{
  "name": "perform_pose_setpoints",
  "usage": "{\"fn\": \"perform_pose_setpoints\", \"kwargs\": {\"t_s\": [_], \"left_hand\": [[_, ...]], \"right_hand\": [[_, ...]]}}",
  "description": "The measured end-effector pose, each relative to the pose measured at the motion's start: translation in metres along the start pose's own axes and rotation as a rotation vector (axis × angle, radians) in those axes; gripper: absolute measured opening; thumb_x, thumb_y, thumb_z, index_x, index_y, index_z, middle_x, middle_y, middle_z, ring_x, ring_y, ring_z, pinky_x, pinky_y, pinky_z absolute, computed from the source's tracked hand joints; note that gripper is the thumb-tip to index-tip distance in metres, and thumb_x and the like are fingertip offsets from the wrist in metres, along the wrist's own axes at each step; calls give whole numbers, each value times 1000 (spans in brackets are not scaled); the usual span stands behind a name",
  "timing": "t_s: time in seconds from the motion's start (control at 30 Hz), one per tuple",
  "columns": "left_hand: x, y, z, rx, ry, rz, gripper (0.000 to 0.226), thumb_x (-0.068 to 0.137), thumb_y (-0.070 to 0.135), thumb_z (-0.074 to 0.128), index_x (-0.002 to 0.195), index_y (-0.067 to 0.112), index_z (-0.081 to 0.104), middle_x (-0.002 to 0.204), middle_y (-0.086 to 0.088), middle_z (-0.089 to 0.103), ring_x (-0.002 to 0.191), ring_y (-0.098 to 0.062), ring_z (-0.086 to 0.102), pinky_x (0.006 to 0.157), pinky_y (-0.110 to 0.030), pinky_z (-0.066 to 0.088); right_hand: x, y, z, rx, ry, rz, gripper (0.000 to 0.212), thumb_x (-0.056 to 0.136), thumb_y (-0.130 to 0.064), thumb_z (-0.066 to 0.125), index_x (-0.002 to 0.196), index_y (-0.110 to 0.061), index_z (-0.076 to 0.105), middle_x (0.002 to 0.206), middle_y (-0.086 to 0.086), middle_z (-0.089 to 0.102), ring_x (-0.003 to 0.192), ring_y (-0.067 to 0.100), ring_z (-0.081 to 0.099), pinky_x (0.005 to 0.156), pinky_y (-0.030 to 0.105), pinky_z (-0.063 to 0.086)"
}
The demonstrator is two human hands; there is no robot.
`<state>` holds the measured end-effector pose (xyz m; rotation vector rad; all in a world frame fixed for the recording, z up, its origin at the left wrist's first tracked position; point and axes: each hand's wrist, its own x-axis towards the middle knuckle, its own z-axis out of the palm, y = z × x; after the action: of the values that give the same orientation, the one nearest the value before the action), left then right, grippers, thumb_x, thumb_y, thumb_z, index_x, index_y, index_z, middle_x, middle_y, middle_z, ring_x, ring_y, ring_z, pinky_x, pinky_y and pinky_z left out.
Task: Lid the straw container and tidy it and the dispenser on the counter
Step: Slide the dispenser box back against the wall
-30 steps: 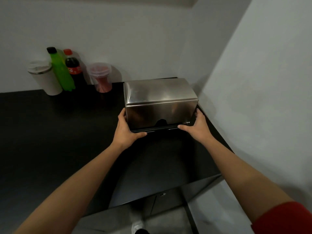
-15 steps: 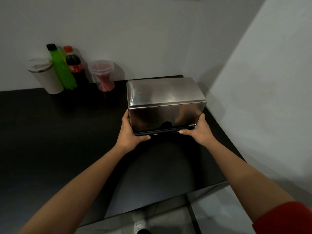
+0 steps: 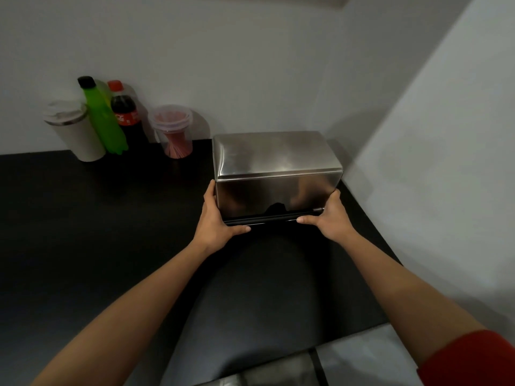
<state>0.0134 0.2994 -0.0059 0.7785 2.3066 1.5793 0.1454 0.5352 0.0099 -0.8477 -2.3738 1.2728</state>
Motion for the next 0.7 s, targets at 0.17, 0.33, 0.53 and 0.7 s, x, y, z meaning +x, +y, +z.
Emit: {"fn": "perform_pose_setpoints", "kwargs": {"t_s": [0.17, 0.33, 0.53, 0.7], "left_hand": [[22, -4, -5, -10, -7, -10, 131, 52, 17, 91, 149, 22, 2, 150, -3, 28, 137, -17, 32, 112, -41, 33], [48, -9, -10, -19, 1, -34, 132, 51, 18, 91, 148, 25, 2, 150, -4, 29, 137, -19, 33, 111, -43, 35], [78, -16, -17, 10, 14, -52, 132, 50, 19, 91, 147, 27, 2, 150, -5, 29, 136, -20, 33, 110, -37, 35], [100, -21, -21, 38, 17, -60, 130, 52, 20, 91, 147, 22, 2, 150, -7, 31, 136, -22, 35, 109, -35, 34]], "right_hand": [[22, -5, 7, 6, -10, -5, 94, 57, -16, 87, 129, -10, 27, 134, 5, 44, 126, 20, 40, 98, 24, 30], [49, -12, 14, 3, -21, -15, 93, 57, -16, 87, 128, -10, 27, 134, 6, 43, 126, 21, 39, 98, 24, 30], [79, -20, 23, 4, -42, -10, 91, 58, -15, 86, 127, -10, 27, 134, 7, 42, 127, 22, 38, 100, 27, 31], [100, -26, 30, 7, -47, -1, 100, 58, -14, 86, 134, -7, 21, 142, 11, 38, 133, 26, 34, 111, 39, 29]]}}
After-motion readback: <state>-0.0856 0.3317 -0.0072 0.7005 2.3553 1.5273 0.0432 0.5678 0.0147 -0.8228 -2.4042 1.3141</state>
